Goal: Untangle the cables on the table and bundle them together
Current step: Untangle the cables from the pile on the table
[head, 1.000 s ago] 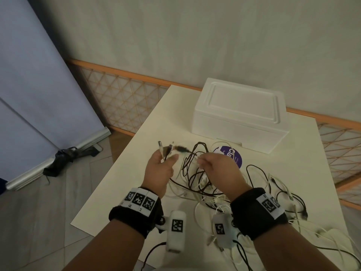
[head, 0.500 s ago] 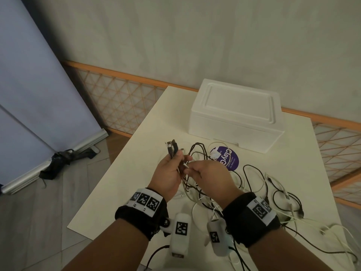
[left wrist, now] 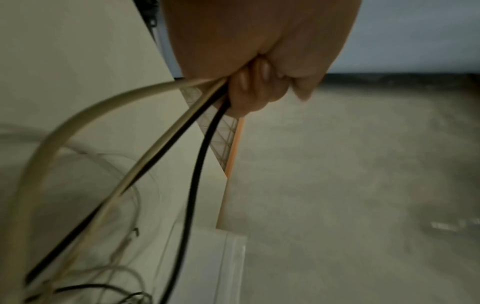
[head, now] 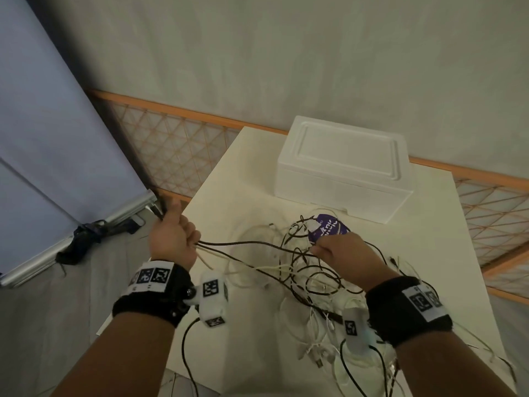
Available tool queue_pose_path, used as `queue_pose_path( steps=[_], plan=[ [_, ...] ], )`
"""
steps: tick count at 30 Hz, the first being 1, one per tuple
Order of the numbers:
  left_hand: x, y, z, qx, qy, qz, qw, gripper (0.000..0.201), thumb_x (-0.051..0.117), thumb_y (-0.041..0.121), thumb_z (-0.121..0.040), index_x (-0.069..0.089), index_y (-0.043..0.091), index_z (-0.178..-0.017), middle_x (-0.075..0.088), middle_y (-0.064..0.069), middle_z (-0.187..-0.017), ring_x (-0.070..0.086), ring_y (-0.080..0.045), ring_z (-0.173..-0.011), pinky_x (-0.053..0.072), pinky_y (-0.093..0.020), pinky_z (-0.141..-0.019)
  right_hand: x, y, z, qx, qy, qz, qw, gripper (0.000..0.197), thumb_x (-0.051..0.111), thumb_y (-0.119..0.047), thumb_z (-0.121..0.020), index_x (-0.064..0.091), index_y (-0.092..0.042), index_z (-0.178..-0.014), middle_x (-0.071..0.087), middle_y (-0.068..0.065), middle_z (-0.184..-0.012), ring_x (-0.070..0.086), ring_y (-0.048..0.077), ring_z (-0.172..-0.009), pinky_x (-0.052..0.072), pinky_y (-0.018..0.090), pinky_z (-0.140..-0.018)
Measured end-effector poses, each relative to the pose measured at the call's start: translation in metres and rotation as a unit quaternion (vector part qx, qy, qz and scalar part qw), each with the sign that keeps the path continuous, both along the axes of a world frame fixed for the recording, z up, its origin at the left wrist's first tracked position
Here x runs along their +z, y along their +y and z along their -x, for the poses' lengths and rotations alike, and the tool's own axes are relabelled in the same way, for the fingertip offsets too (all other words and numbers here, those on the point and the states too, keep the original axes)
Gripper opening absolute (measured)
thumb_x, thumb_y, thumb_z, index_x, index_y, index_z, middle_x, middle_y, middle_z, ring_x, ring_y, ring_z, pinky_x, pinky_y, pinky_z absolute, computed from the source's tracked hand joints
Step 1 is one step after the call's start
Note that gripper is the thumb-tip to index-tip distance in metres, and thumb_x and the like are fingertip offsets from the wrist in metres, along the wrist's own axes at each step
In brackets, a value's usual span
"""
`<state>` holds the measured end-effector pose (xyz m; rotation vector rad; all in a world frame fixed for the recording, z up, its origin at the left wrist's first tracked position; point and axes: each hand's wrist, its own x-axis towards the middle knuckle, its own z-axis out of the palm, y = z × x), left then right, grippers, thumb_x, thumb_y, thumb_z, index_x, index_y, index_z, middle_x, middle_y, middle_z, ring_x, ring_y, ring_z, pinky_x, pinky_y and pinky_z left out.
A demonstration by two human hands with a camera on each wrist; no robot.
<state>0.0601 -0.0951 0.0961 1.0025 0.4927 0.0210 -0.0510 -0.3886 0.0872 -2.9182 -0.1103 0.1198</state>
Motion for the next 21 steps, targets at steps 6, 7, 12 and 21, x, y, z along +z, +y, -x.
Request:
queue_pose_path(
  steps=[6, 7, 12, 21],
  plan=[
    [0.009, -0.038, 0.033, -0.205, -0.062, -0.245, 0.946, 0.019, 0.063, 0.023, -0.091, 0.060, 0.017, -0.072, 0.047, 0.001, -0.052, 0.028, -0.010, -0.038, 0.021, -0.021, -0.040, 0.016, 0.021, -0.012, 0.080, -0.053, -0.075, 0.993, 0.025, 0.054, -0.032, -0.094, 0.067, -0.014, -0.082, 0.067, -0.004, -0.073, 0.062, 0.016, -0.070, 0.046, 0.031, -0.070],
    [0.011, -0.046, 0.041, -0.258, -0.094, -0.306, 0.912, 0.020, 0.062, 0.029, -0.091, 0.066, 0.018, -0.075, 0.049, 0.000, -0.054, 0.030, -0.010, -0.038, 0.023, -0.022, -0.043, 0.017, 0.027, -0.014, 0.092, -0.060, -0.054, 0.992, 0.026, 0.053, -0.033, -0.093, 0.066, -0.015, -0.080, 0.068, -0.002, -0.073, 0.063, 0.019, -0.071, 0.048, 0.034, -0.072],
    [0.012, -0.078, 0.056, -0.474, -0.164, -0.431, 0.750, 0.018, 0.051, 0.032, -0.097, 0.058, 0.020, -0.108, 0.064, 0.006, -0.091, 0.059, -0.005, -0.080, 0.043, -0.021, -0.071, 0.021, 0.058, -0.017, 0.105, -0.165, 0.038, 0.980, 0.035, 0.046, -0.039, -0.082, 0.061, -0.017, -0.059, 0.057, -0.003, -0.050, 0.056, 0.019, -0.046, 0.043, 0.029, -0.050],
    [0.002, -0.026, 0.021, -0.310, -0.109, -0.544, 0.772, 0.030, 0.057, 0.035, -0.093, 0.068, 0.008, -0.090, 0.070, -0.014, -0.095, 0.063, -0.030, -0.088, 0.043, -0.036, -0.078, 0.020, -0.003, -0.009, 0.001, -0.099, -0.013, 0.995, 0.021, 0.054, -0.038, -0.093, 0.069, -0.023, -0.091, 0.071, -0.007, -0.083, 0.066, 0.017, -0.082, 0.041, 0.032, -0.083]
  ],
)
